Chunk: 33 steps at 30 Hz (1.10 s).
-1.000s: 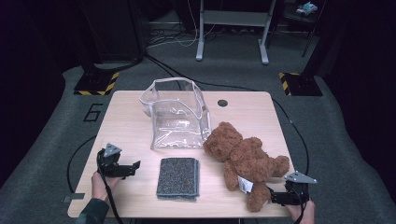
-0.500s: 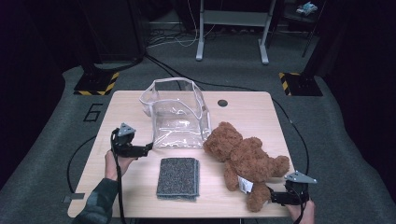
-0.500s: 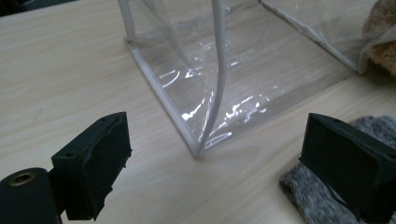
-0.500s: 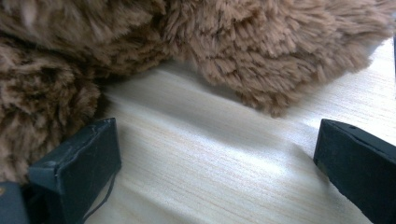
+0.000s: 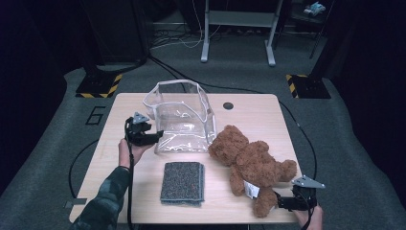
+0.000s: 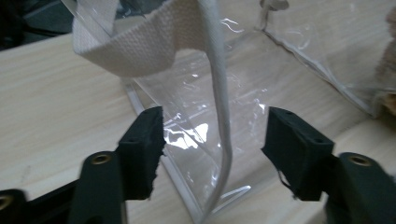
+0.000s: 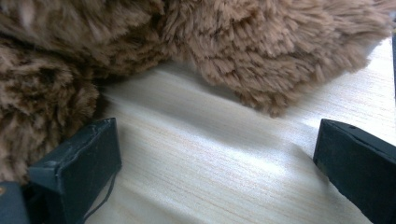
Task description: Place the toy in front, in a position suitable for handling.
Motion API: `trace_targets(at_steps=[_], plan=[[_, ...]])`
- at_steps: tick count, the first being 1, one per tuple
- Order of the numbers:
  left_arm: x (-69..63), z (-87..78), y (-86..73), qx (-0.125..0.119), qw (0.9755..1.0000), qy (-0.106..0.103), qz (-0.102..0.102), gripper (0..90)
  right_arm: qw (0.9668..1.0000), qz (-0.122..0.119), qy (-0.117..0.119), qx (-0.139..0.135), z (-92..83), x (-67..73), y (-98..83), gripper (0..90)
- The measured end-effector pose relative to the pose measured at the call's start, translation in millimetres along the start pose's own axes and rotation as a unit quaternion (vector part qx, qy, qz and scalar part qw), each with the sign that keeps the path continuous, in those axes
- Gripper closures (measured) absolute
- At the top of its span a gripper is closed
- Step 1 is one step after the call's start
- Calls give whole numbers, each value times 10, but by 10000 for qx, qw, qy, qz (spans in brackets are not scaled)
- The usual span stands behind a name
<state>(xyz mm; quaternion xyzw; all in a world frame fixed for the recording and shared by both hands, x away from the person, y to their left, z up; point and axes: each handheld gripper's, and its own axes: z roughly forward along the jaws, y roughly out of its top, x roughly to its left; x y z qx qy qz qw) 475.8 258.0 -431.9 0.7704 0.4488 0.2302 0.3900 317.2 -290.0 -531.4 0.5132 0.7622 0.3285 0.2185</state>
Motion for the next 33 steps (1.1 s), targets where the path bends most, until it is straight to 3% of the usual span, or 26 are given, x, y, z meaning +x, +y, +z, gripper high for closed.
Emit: trace_targets(at_steps=[3, 5, 7, 8, 9, 11, 14, 20, 24, 33], plan=[[-13, 52, -4, 53, 9999, 99, 70, 563, 10000, 12, -5, -1, -1, 2, 0, 2], [-10, 83, -9, 68, 9998, 201, 40, 611, 10000, 13, -6, -1, -1, 1, 0, 2], [-7, 105, -15, 40, 9998, 177, -13, 700, 10000, 15, -8, -1, -1, 2, 0, 3], [-24, 113, -10, 43, 9998, 168, 26, 802, 10000, 0, -10, -3, -1, -1, 0, 4], [-24, 113, -10, 43, 9998, 168, 26, 820, 10000, 0, -10, -3, -1, -1, 0, 4], [-27, 123, -6, 6, 9996, 264, 25, 844, 10000, 2, -14, -9, -1, -1, 0, 4], [1, 130, -17, -89, 9988, 445, -156, 872, 10000, 2, -22, -6, -1, 0, 1, 5], [47, 130, -21, -102, 9978, 628, -165, 873, 10000, 1, -18, -1, -1, -1, 1, 5], [118, 131, -5, -120, 9970, 679, -346, 873, 10000, 9, -23, -17, 1, -1, 0, 6], [269, 107, -23, -95, 9951, 856, -492, 873, 10000, 12, -23, -19, 1, -1, 0, 6]])
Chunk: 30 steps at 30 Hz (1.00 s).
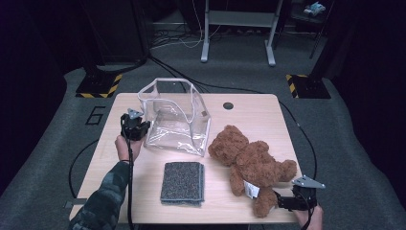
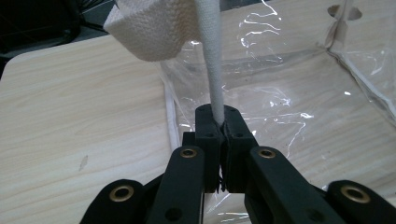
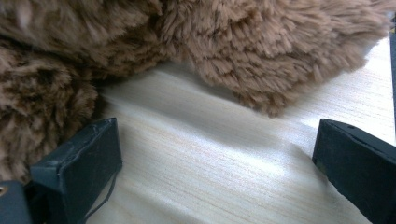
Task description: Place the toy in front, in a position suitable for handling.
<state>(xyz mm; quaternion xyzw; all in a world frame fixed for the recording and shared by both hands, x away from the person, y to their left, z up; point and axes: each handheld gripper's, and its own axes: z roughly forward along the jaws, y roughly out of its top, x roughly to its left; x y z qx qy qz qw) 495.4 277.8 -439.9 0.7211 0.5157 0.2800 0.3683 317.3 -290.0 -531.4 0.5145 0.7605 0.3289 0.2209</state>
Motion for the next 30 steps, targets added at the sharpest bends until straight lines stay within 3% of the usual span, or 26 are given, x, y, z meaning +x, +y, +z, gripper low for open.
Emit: trace_targets(at_steps=[22, 30], plan=[[335, -26, -45, 41, 9988, 469, -96, 872, 10000, 23, -8, -3, -1, 4, -2, 8], [532, -73, -90, 63, 9972, 708, -232, 872, 10000, 12, -6, -4, 0, 2, -2, 8]])
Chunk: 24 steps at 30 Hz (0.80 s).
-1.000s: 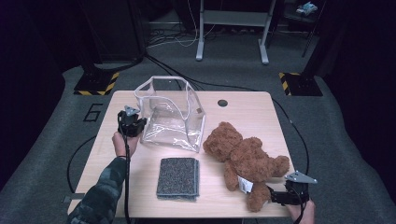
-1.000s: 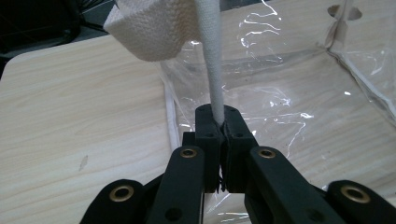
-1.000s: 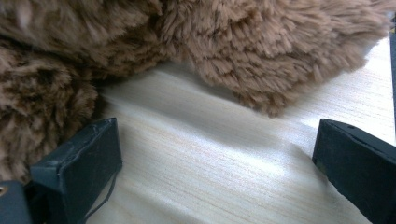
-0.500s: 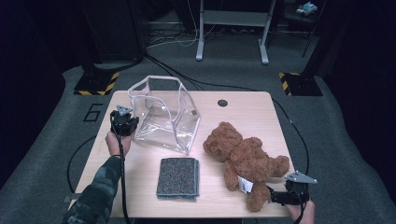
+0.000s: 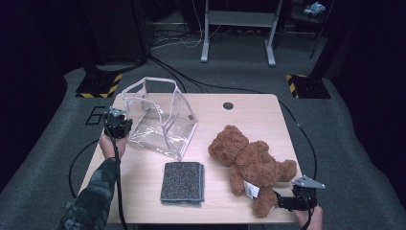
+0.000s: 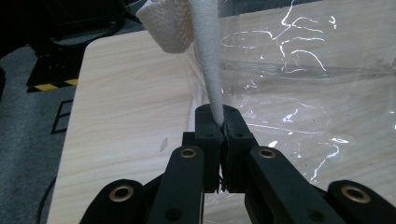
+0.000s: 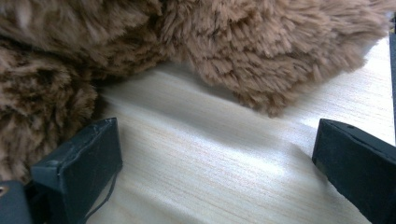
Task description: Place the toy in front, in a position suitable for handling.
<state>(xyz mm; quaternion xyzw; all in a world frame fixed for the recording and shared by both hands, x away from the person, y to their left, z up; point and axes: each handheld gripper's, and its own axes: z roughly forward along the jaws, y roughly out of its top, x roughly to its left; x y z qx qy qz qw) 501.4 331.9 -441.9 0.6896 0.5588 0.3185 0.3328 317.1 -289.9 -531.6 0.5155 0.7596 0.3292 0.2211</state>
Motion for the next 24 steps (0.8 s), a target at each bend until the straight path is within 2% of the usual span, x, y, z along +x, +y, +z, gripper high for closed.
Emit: trace_targets(at_steps=[9, 13, 16, 21, 24], plan=[[157, -52, -51, 37, 9998, 188, -92, 871, 10000, 11, 0, 3, -1, 1, 0, 8], [243, -92, -101, 9, 9994, 271, -196, 870, 10000, 11, 0, 4, -1, 1, 1, 9], [272, -111, -114, 28, 9993, 318, -182, 870, 10000, -5, -1, 2, 0, -1, 2, 9], [376, -162, -157, 40, 9985, 413, -355, 869, 10000, -5, 1, 8, -1, -1, 2, 9], [412, -177, -171, 30, 9983, 453, -368, 869, 10000, -4, 3, 11, -2, -1, 2, 9]])
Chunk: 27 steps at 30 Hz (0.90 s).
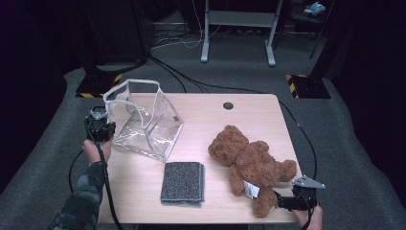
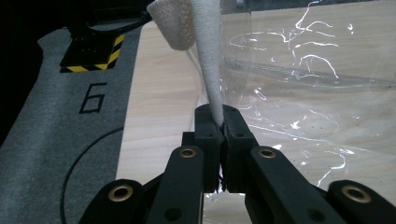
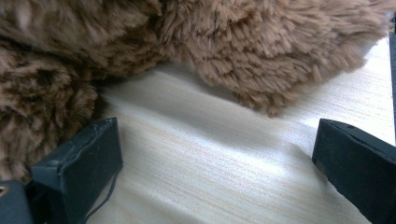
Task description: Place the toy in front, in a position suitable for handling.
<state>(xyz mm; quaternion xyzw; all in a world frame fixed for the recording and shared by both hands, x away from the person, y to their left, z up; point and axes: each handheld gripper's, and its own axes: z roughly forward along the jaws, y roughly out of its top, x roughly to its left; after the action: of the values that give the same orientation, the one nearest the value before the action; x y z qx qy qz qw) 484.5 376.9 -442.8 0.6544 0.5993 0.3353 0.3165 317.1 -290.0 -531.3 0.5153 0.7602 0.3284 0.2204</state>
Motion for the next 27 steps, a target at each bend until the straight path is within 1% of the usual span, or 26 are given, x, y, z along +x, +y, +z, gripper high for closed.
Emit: trace_targets(at_steps=[1, 2, 3, 4, 6, 8, 11, 12, 14, 15, 16, 17, 18, 19, 21, 22, 23, 24, 25, 27], plan=[[31, -19, -8, 56, 10000, 25, -33, 868, 10000, 1, -6, -10, 2, 1, -1, 9], [31, -19, -8, 56, 10000, 25, -33, 868, 10000, 1, -6, -10, 2, 1, -1, 9], [48, -23, -12, 39, 10000, 42, -31, 868, 10000, 1, -5, -14, 2, 1, -1, 9], [77, -42, -29, 48, 9999, 108, 2, 867, 10000, 23, -7, -11, 1, 4, -2, 9], [96, -51, -49, 10, 9999, 148, 37, 867, 10000, 21, -7, -12, 1, 3, -2, 9], [119, -70, -69, -6, 9999, 164, 11, 867, 10000, 38, -8, -9, 0, 5, -2, 10], [152, -107, -102, -22, 9997, 216, 60, 866, 10000, 42, -9, -8, 0, 5, -2, 10], [159, -126, -112, -2, 9998, 185, -16, 865, 10000, 41, -10, -7, 0, 5, -2, 11], [158, -140, -113, 14, 9998, 217, -15, 856, 10000, 41, -10, -7, 0, 5, -2, 10], [158, -161, -110, -33, 9997, 261, -20, 816, 10000, 41, -11, -7, 0, 5, -2, 11], [156, -175, -110, -48, 9996, 270, -37, 699, 10000, 44, -12, -7, 0, 5, -2, 11], [147, -202, -110, -39, 9997, 243, -80, 538, 10000, 44, -12, -7, 0, 5, -2, 11], [134, -234, -116, -52, 9997, 234, -86, 538, 10000, 44, -13, -10, 0, 5, -2, 11], [119, -267, -128, -105, 9997, 220, -92, 495, 10000, 45, -13, -8, 0, 5, -2, 12], [83, -336, -160, -86, 9998, 134, -107, 426, 10000, 45, -14, -10, 0, 5, -2, 12], [66, -360, -185, -131, 9999, 77, -66, 398, 10000, 47, -15, -9, 0, 5, -2, 12], [27, -399, -214, -101, 9999, 17, -47, 361, 10000, 47, -15, -9, 0, 5, -2, 12], [0, -416, -235, -134, 9999, -41, -34, 361, 10000, 47, -15, -9, 0, 5, -2, 12], [-50, -445, -266, -129, 9998, -159, 34, 350, 10000, 45, -15, -9, 0, 5, -2, 12], [-129, -487, -307, -147, 9993, -325, 63, 326, 10000, 45, -14, -10, 0, 5, -2, 12]])
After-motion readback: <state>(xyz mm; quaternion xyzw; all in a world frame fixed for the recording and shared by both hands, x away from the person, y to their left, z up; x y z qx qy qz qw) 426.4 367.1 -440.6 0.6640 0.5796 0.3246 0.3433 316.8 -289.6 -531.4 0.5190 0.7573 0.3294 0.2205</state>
